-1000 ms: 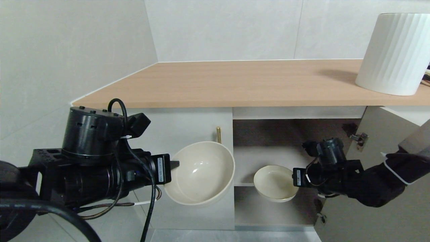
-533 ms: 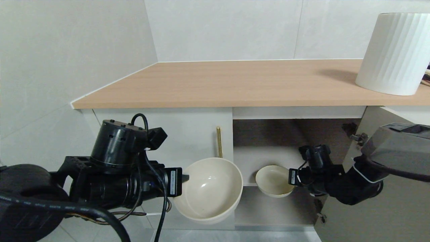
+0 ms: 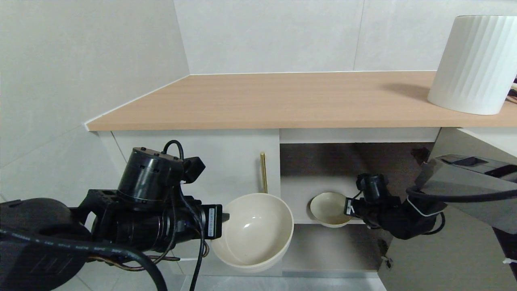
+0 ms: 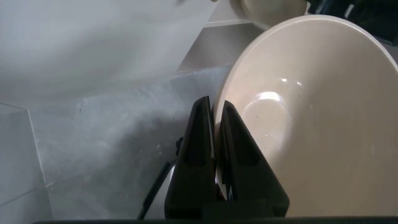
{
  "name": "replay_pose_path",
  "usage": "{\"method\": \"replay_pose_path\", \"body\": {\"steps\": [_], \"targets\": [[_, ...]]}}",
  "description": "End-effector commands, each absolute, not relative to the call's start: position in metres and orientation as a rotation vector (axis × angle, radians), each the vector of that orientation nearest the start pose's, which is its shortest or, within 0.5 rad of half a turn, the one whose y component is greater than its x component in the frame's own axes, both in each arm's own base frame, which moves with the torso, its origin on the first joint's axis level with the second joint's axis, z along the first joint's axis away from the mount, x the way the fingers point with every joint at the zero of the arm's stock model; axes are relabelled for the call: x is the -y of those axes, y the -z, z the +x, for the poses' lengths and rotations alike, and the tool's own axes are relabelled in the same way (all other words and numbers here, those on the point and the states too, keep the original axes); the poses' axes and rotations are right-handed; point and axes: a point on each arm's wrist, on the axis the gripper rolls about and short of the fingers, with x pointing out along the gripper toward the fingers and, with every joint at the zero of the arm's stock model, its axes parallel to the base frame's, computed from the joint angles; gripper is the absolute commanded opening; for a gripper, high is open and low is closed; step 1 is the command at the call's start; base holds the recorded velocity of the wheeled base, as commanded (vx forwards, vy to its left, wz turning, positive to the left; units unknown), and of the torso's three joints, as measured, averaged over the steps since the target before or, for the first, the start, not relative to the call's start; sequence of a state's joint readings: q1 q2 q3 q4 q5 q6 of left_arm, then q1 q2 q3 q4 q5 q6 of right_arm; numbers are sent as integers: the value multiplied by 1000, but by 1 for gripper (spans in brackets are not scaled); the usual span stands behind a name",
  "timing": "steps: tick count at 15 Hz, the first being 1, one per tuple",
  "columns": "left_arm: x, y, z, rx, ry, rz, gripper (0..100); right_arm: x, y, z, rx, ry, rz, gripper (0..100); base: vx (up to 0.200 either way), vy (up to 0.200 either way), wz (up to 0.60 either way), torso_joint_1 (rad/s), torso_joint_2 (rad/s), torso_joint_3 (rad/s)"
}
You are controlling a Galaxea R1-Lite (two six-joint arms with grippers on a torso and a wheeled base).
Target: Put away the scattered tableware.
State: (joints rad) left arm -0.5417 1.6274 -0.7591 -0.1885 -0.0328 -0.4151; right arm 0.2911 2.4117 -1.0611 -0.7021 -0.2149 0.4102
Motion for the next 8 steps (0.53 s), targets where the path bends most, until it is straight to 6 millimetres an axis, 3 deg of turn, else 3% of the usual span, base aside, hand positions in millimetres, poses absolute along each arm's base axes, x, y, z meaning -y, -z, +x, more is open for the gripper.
{"method": "replay_pose_path", "body": {"steps": [1,8], "targets": [[138,-150,229,-768,402,-216,0,-114,23,408,-625,73,250,0,0,0,0,0,0,0],[138,-150,229,-768,402,-216,0,-114,27,428,-576,106,268,0,0,0,0,0,0,0]]}}
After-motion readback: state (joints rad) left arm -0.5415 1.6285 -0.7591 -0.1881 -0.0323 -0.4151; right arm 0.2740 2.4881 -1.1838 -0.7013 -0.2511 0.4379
